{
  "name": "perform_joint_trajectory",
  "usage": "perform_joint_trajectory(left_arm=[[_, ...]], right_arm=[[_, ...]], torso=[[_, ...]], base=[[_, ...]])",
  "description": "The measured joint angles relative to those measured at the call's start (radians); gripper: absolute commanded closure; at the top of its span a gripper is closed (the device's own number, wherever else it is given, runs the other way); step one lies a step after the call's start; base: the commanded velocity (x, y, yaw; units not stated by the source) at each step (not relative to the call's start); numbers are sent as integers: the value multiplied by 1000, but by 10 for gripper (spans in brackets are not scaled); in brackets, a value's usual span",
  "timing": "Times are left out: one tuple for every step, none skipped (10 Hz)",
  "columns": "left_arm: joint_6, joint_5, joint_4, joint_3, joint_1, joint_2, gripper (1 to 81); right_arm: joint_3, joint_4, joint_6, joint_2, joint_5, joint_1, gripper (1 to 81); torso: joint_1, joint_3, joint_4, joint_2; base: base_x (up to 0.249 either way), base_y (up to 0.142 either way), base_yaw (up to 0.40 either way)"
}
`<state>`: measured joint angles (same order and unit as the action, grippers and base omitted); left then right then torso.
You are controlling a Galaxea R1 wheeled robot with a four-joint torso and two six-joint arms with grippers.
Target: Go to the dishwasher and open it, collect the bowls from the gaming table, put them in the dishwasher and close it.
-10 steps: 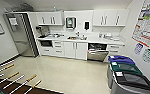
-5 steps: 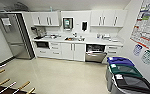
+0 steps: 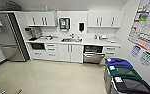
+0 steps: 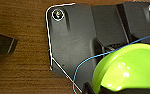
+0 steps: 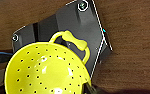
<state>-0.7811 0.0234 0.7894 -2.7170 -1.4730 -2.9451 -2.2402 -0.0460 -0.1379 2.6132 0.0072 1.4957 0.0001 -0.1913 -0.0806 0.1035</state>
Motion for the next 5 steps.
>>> perform_joint_trajectory(left_arm=[[0,0,0,0,-1,0,811],[0,0,0,0,-1,0,811],[0,0,0,0,-1,0,811],[0,1,0,0,-1,1,811],[0,-1,0,0,-1,0,811]], right_arm=[[0,0,0,0,3,-3,811],[0,3,0,0,0,-2,811],[0,6,0,0,0,0,811],[0,6,0,0,1,0,811],[0,6,0,0,1,0,811]], torso=[[0,0,0,0],[0,0,0,0],[0,0,0,0],[0,0,0,0],[0,0,0,0]], base=[[163,0,0],[163,0,0],[163,0,0],[163,0,0],[163,0,0]])
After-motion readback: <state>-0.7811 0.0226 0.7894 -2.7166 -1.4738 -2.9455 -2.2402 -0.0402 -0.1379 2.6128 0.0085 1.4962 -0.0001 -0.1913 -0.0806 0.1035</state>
